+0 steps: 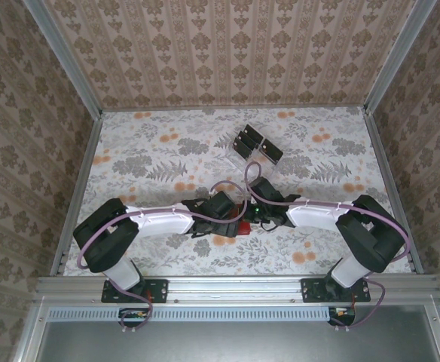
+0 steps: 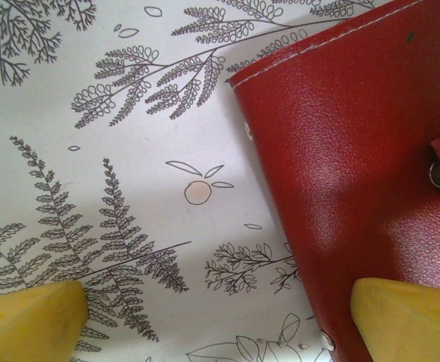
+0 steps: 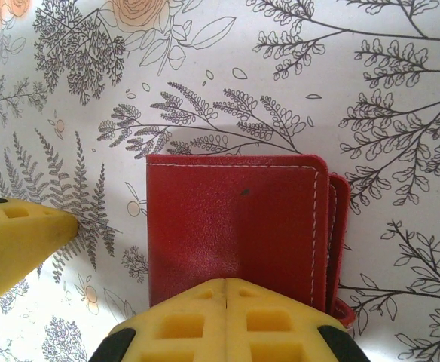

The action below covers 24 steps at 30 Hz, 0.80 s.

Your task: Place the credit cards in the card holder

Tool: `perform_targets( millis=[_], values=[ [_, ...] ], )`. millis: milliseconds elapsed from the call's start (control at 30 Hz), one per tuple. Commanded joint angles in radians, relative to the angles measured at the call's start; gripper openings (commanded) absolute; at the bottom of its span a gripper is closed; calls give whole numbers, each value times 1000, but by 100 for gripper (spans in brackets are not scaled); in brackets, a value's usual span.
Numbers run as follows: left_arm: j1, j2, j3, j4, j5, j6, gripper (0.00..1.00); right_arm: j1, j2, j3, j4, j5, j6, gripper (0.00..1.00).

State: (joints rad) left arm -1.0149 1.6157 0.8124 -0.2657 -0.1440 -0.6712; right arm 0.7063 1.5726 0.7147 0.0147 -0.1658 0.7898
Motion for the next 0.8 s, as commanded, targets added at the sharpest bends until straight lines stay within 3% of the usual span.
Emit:
perform_targets(
  millis=[0,533,767],
  values=[
    [7,63,-46,16,0,23,100,12,38,-51,-54,-8,15,0],
    [6,52,-43,12,-2,24,100,24,25,-165,-41,15,63,0],
    [16,30,-26,-5,-24,30,100,23,0,-58,-75,16,40,3]
  ],
)
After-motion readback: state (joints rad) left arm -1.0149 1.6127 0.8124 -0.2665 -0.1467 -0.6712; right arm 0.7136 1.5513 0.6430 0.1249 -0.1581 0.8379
